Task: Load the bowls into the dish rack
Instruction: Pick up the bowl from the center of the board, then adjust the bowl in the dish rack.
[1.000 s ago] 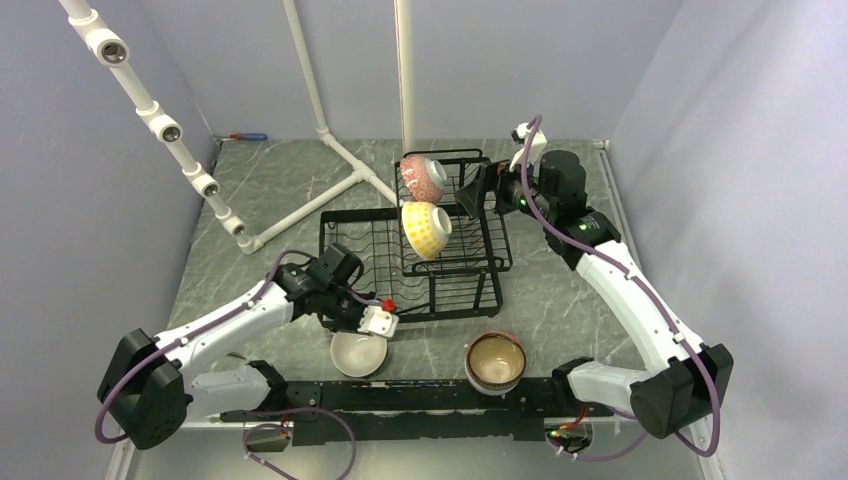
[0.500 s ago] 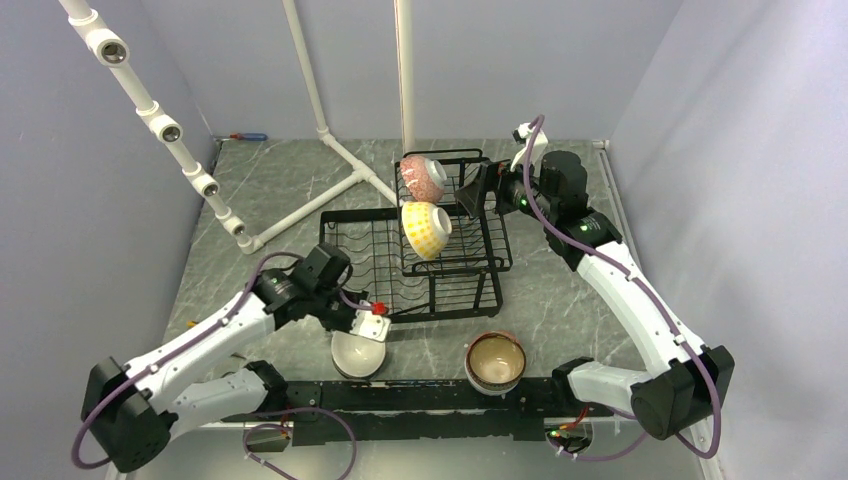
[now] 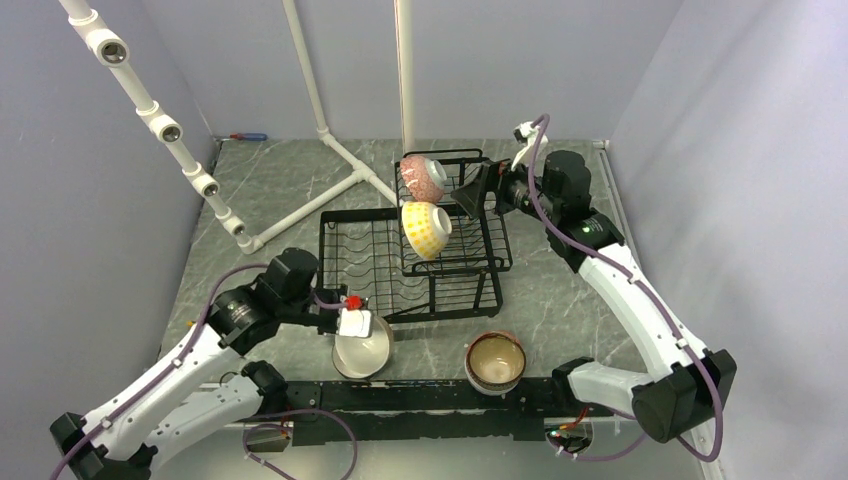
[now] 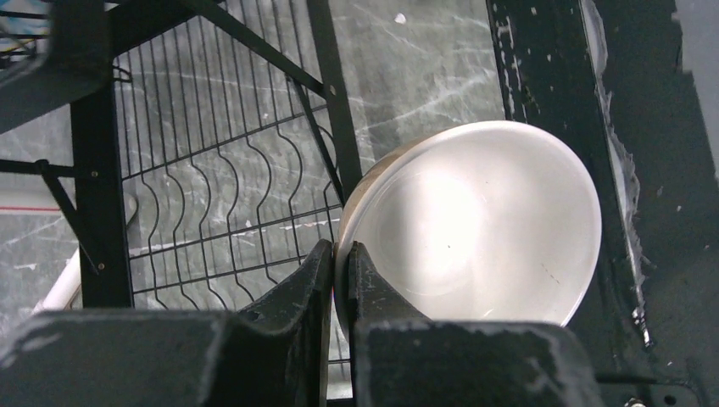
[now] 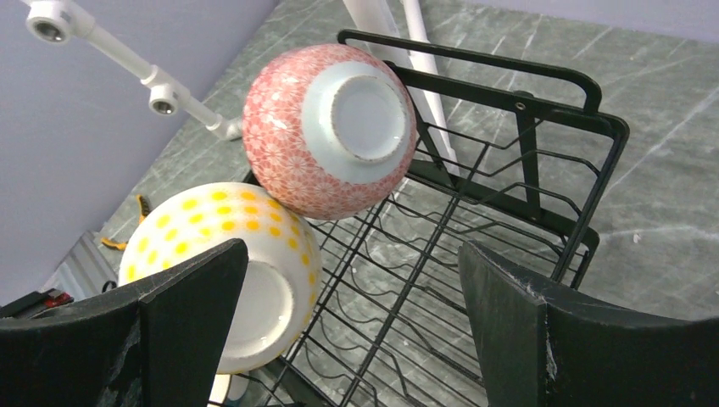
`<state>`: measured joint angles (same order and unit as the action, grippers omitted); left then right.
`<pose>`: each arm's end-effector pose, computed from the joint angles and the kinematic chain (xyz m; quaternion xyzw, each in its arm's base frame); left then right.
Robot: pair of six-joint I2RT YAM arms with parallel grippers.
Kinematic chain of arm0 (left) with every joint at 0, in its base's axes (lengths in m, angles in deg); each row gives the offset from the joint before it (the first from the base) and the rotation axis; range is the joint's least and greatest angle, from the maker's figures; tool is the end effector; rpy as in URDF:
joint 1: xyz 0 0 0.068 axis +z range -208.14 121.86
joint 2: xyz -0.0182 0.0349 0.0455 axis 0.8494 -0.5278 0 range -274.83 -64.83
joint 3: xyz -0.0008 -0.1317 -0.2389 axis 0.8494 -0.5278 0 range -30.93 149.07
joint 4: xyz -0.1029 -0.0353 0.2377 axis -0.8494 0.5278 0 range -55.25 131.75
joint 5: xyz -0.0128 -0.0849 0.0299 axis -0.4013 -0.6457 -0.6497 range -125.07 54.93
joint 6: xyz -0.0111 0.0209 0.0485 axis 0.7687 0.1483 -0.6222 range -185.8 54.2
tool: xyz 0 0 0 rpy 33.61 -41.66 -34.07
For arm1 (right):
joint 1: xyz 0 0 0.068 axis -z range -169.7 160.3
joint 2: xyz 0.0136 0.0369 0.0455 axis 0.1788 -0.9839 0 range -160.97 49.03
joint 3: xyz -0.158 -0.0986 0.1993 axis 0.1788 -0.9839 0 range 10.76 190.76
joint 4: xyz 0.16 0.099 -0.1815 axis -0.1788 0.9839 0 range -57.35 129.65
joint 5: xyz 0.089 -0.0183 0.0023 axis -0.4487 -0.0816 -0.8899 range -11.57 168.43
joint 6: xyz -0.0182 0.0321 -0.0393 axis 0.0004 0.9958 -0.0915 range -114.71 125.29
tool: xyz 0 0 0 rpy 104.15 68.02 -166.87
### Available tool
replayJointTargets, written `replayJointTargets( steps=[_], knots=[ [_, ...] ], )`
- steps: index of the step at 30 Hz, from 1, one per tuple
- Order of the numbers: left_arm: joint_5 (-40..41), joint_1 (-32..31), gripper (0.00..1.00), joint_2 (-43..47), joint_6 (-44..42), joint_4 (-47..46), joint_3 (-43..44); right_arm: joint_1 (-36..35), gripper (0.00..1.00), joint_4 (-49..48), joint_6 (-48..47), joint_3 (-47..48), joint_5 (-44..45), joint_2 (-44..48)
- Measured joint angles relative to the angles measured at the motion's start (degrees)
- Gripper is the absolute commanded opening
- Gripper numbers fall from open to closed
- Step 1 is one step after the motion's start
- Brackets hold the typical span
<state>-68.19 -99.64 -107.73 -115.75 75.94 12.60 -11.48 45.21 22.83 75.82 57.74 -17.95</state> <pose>0.0992 -0.1139 0.2884 0.7066 0.5225 -0.2286 0.4188 0.2436 0.1109 0.3814 -0.1386 0.7731 0.3364 0.5196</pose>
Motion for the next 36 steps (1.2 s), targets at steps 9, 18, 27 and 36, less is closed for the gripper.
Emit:
replayJointTargets(
  steps=[9,18,27,36],
  knots=[
    [0.07,0.0,0.03,0.39,14.23,-6.03,7.89,0.0,1.0,-3.82,0.98,-0.07,-4.39,2.78],
    [9.25,-0.11,0.03,-5.44,29.99,-18.91,19.47,0.11,1.0,-8.22,2.86,-1.68,-10.95,4.42],
    [21.14,-0.11,0.03,-13.62,36.44,-26.62,24.22,0.11,1.0,-15.74,4.9,-3.19,-18.82,7.96],
    [26.99,-0.11,0.03,-17.07,37.29,-30.97,25.57,-0.33,0.99,-22.01,9.55,-3.15,-25.94,7.15]
  ],
)
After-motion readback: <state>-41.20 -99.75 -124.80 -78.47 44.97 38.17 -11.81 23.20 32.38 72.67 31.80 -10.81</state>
